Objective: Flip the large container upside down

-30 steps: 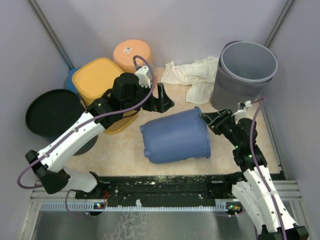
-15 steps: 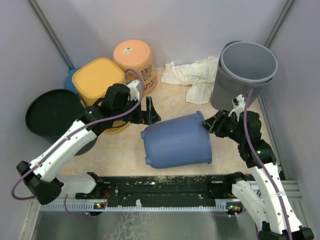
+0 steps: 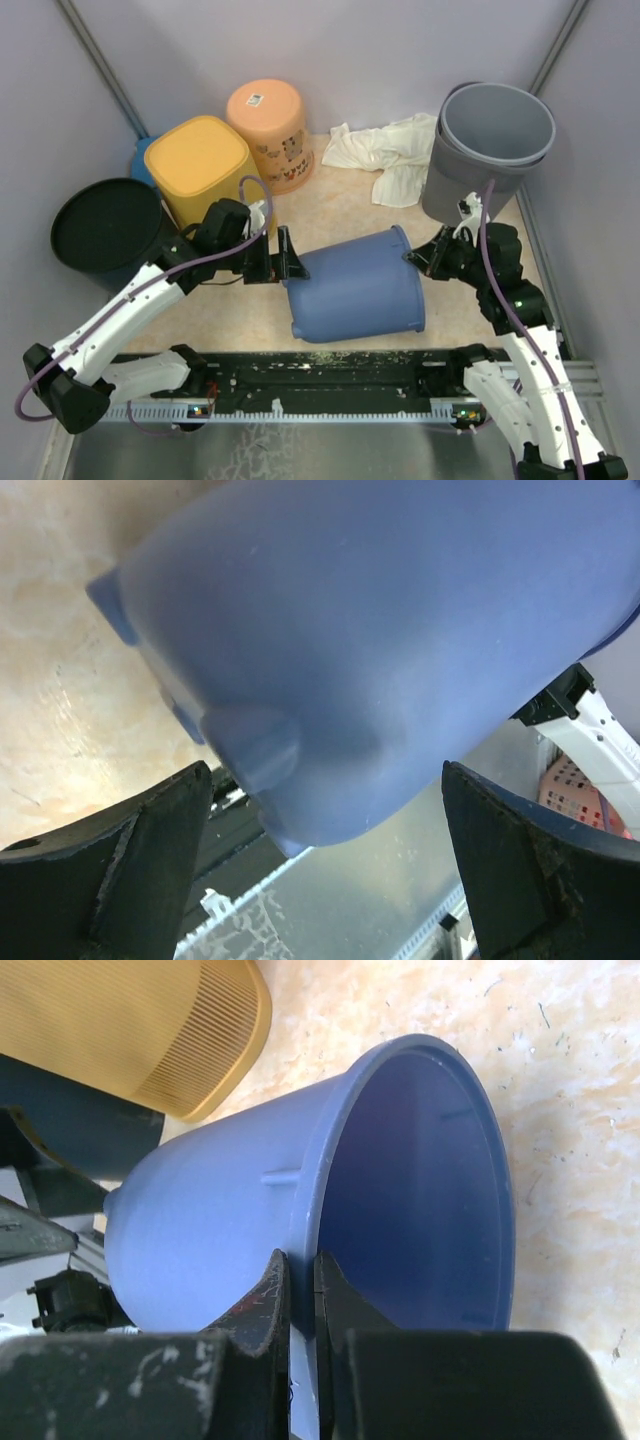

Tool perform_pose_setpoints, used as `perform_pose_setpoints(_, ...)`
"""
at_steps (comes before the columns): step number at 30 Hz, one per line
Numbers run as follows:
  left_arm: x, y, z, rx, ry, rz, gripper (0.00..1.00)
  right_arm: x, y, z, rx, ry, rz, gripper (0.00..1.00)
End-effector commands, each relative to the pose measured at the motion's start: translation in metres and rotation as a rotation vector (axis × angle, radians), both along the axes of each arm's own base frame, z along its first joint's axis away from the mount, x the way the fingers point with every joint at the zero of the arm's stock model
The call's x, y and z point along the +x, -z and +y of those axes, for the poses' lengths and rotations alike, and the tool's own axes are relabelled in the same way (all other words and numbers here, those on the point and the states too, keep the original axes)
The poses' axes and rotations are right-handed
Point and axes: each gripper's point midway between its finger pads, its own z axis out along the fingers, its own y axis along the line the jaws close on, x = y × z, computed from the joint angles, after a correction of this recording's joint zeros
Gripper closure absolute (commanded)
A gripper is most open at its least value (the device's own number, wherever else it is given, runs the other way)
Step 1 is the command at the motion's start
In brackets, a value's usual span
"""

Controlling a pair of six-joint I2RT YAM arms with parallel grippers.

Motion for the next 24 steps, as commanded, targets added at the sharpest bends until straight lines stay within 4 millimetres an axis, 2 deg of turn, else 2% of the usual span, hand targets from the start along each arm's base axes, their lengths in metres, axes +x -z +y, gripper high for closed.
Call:
perform_pose_setpoints(1,-0.011,-0.002,-0.002,-0.093,-0.015,0.076,0.00,-0.001,0.010,0.003,0.029,0.004,0.023,1.00)
perform_pose_setpoints(7,-0.012,0.007,0.000,-0.163,-0.024,0.116,0.00,0.002,0.017,0.004,0.038,0.014,0.039,1.00)
perform_pose_setpoints(10,-0.007,0.017,0.001,-0.211,-0.038,0.106,0.00,0.003,0.021,0.005,0.041,0.008,0.048,1.00)
perform_pose_setpoints(13,0.003,0.015,0.000,-0.296,-0.055,0.044,0.00,0.003,0.023,0.006,0.046,0.007,0.051,1.00)
perform_pose_setpoints(15,0.009,0.006,-0.002,-0.359,-0.064,-0.007,0.00,0.002,0.026,0.006,0.045,0.006,0.057,1.00)
perform_pose_setpoints(19,0.015,-0.032,-0.010,-0.495,-0.039,-0.128,0.01,0.002,0.029,0.007,0.050,0.004,0.065,1.00)
perform_pose_setpoints(24,0.015,-0.070,-0.017,-0.586,0.010,-0.197,0.02,0.003,0.028,0.016,0.109,-0.022,0.073,1.00)
